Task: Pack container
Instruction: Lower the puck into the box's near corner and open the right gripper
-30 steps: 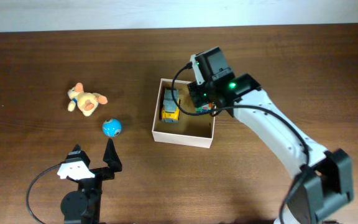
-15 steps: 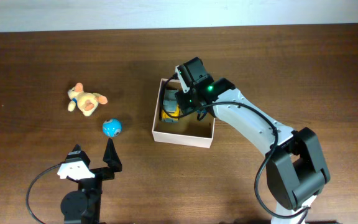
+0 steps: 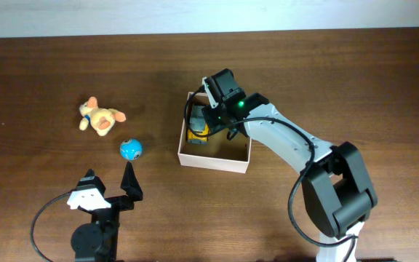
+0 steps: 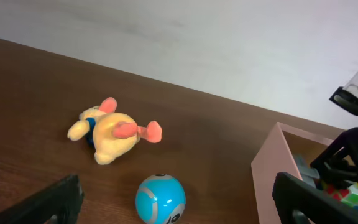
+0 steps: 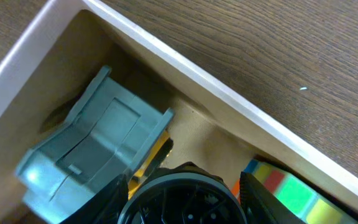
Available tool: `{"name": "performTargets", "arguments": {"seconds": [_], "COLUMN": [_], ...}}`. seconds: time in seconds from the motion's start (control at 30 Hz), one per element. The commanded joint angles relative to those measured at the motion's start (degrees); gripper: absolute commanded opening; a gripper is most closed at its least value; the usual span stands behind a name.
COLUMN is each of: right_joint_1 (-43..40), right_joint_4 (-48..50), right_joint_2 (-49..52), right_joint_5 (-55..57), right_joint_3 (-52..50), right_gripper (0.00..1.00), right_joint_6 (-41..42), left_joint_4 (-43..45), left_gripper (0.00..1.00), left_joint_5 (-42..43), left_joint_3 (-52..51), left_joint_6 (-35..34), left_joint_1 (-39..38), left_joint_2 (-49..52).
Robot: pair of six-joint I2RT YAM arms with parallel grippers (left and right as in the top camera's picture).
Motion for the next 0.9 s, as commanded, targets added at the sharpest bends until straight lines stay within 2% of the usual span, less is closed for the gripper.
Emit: {"name": "performTargets", "arguments": {"seconds": [0.0, 0.3, 0.37, 0.47, 0.87], "right_joint_1": [0.3, -0.2, -0.5, -0.5, -0.8], "right_joint_4": [0.6, 0.7, 0.7, 0.8, -1.3], "right_joint_2": [1.0, 1.1, 1.1, 1.1, 0.8], "right_joint_5": [1.2, 2.4, 2.4, 2.5, 2.2], "right_joint_3": [1.1, 1.1, 1.1, 1.1, 2.4], "right_gripper": [0.48, 0.48, 0.58, 0.65, 0.69], "right_joint_6": [-0.2, -0.2, -0.2, -0.3, -0.2], "left_joint_4": [0.2, 0.2, 0.2, 0.2, 0.2], "left_gripper": [0.99, 0.99, 0.99, 0.99, 0.99], "left_joint_5": [0.8, 0.8, 0.8, 0.8, 0.8], "left_joint_3": [-0.3, -0.3, -0.3, -0.3, -0.3], "left_joint_6": [0.9, 0.9, 0.9, 0.9, 0.9], "left_joint_1": [0.3, 0.3, 0.3, 0.3, 0.3], "left_joint_2": [-0.4, -0.4, -0.4, -0.4, -0.4]}}
